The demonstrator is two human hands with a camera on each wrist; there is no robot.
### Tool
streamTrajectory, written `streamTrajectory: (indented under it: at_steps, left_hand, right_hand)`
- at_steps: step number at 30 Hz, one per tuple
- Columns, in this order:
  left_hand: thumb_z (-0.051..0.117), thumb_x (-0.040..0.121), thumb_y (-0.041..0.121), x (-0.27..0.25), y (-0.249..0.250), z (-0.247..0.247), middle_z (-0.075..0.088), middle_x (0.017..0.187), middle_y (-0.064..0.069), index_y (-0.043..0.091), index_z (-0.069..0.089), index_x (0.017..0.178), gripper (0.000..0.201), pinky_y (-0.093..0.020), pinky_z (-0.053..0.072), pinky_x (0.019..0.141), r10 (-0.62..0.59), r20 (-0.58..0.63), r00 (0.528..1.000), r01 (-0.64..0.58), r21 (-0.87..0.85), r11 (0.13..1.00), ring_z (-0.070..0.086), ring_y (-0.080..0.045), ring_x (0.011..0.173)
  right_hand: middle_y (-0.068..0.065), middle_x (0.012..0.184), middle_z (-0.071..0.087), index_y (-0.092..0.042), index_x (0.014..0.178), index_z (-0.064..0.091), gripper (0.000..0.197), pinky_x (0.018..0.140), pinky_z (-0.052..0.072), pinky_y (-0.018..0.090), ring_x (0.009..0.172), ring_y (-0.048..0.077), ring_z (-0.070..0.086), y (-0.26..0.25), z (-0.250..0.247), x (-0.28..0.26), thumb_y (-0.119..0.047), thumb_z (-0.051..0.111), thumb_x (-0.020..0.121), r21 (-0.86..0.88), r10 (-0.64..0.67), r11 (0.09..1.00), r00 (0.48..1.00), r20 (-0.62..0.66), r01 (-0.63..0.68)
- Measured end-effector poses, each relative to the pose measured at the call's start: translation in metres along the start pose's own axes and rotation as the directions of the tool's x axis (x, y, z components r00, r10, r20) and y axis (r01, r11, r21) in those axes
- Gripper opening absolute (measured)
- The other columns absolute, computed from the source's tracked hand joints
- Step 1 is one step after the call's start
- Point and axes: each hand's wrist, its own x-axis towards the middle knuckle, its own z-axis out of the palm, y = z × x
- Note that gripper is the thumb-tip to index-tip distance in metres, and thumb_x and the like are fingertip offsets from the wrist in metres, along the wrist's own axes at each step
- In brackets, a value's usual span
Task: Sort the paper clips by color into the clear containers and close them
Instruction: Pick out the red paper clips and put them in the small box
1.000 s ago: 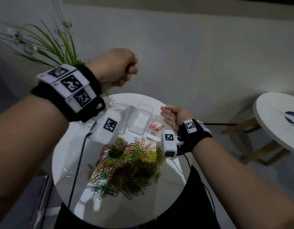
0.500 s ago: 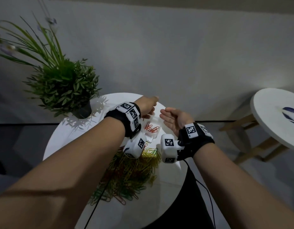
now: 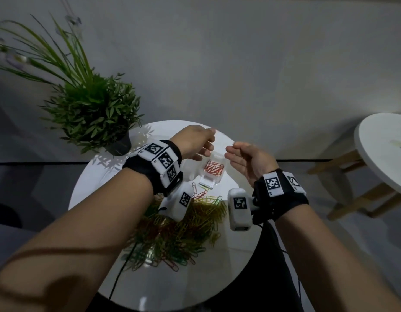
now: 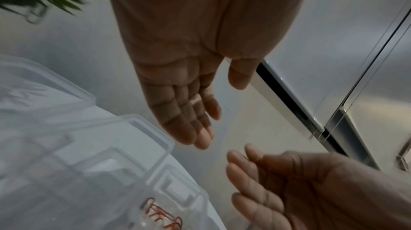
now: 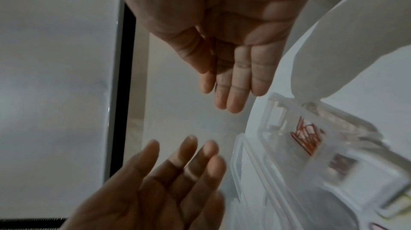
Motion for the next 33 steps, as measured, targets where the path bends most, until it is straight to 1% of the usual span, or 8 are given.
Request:
streamTrajectory:
  at_steps: [7, 9, 11, 13, 17, 23, 28, 33]
  left_hand:
    - [0.062, 0.087, 0.013, -0.069, -0.083, -0.037, 0.064, 0.076, 0.005, 0.018, 0.065, 0.080, 0.009, -0.019, 0.046, 0.062, 0.180, -0.155, 0.971, -0.113, 0.368, 0.923, 0.059, -0.011, 0.072]
    - [0.066, 0.083, 0.015, -0.084, -0.111, -0.039, 0.064, 0.076, 0.008, 0.019, 0.069, 0.081, 0.005, -0.018, 0.043, 0.062, 0.169, -0.157, 0.973, -0.072, 0.493, 0.867, 0.059, -0.009, 0.075]
    - [0.072, 0.079, 0.024, -0.093, -0.136, -0.038, 0.065, 0.083, 0.007, 0.023, 0.070, 0.090, 0.011, -0.025, 0.048, 0.072, 0.123, -0.143, 0.982, -0.024, 0.553, 0.833, 0.061, -0.013, 0.082]
    - [0.076, 0.077, 0.032, -0.097, -0.154, -0.034, 0.064, 0.094, 0.005, 0.027, 0.067, 0.103, 0.028, -0.031, 0.049, 0.083, 0.083, -0.114, 0.990, 0.005, 0.620, 0.784, 0.060, -0.016, 0.092]
    - [0.072, 0.080, 0.028, -0.099, -0.173, -0.034, 0.064, 0.108, 0.003, 0.029, 0.067, 0.111, 0.032, -0.032, 0.049, 0.088, 0.116, -0.130, 0.985, 0.000, 0.665, 0.746, 0.060, -0.019, 0.103]
    - [0.062, 0.083, 0.012, -0.101, -0.184, -0.043, 0.069, 0.090, 0.002, 0.025, 0.071, 0.088, 0.016, -0.032, 0.052, 0.082, 0.165, -0.261, 0.951, 0.008, 0.555, 0.832, 0.063, -0.020, 0.088]
    - [0.066, 0.080, 0.006, -0.102, -0.193, -0.047, 0.069, 0.072, 0.004, 0.026, 0.068, 0.079, 0.020, -0.025, 0.053, 0.072, 0.139, -0.307, 0.941, -0.044, 0.298, 0.954, 0.064, -0.013, 0.070]
    - [0.074, 0.079, 0.018, -0.112, -0.197, -0.047, 0.055, 0.090, 0.005, 0.021, 0.068, 0.086, 0.009, -0.026, 0.045, 0.077, 0.241, -0.245, 0.939, -0.097, 0.486, 0.869, 0.055, -0.014, 0.082]
  right_hand:
    - [0.011, 0.098, 0.066, -0.008, 0.084, 0.064, 0.015, 0.051, 0.046, 0.021, 0.061, 0.019, 0.059, 0.064, 0.017, -0.057, 0.006, 0.063, 0.082, -0.426, -0.093, 0.897, 0.993, 0.079, 0.118]
    - [0.003, 0.106, 0.063, -0.016, 0.097, 0.067, 0.025, 0.066, 0.048, 0.022, 0.079, 0.018, 0.060, 0.086, 0.028, -0.064, -0.006, 0.075, 0.076, -0.738, -0.094, 0.632, 0.968, 0.232, 0.238]
    - [0.000, 0.117, 0.058, -0.028, 0.120, 0.060, 0.051, 0.090, 0.044, 0.026, 0.105, 0.018, 0.055, 0.103, 0.037, -0.067, -0.024, 0.079, 0.073, -0.916, -0.018, 0.226, 0.942, 0.335, 0.330]
    - [0.001, 0.124, 0.053, -0.033, 0.128, 0.054, 0.059, 0.101, 0.040, 0.033, 0.118, 0.020, 0.048, 0.109, 0.043, -0.071, -0.032, 0.077, 0.075, -0.941, -0.010, 0.061, 0.943, 0.332, 0.332]
    - [0.001, 0.120, 0.058, -0.032, 0.122, 0.060, 0.042, 0.098, 0.045, 0.035, 0.115, 0.024, 0.053, 0.110, 0.038, -0.070, -0.024, 0.069, 0.082, -0.944, -0.078, -0.065, 0.941, 0.329, 0.325]
    - [-0.005, 0.112, 0.059, -0.034, 0.111, 0.067, 0.029, 0.095, 0.045, 0.032, 0.113, 0.018, 0.050, 0.108, 0.057, -0.074, -0.020, 0.064, 0.086, -0.842, -0.111, -0.127, 0.837, 0.537, 0.524]
    - [-0.005, 0.108, 0.058, -0.034, 0.109, 0.067, 0.023, 0.096, 0.041, 0.036, 0.114, 0.020, 0.048, 0.124, 0.074, -0.076, -0.036, 0.064, 0.086, -0.764, -0.044, -0.326, 0.798, 0.600, 0.556]
    - [-0.007, 0.105, 0.060, -0.029, 0.104, 0.065, 0.020, 0.093, 0.038, 0.035, 0.111, 0.021, 0.051, 0.130, 0.072, -0.076, -0.029, 0.065, 0.084, -0.768, -0.112, -0.289, 0.776, 0.620, 0.572]
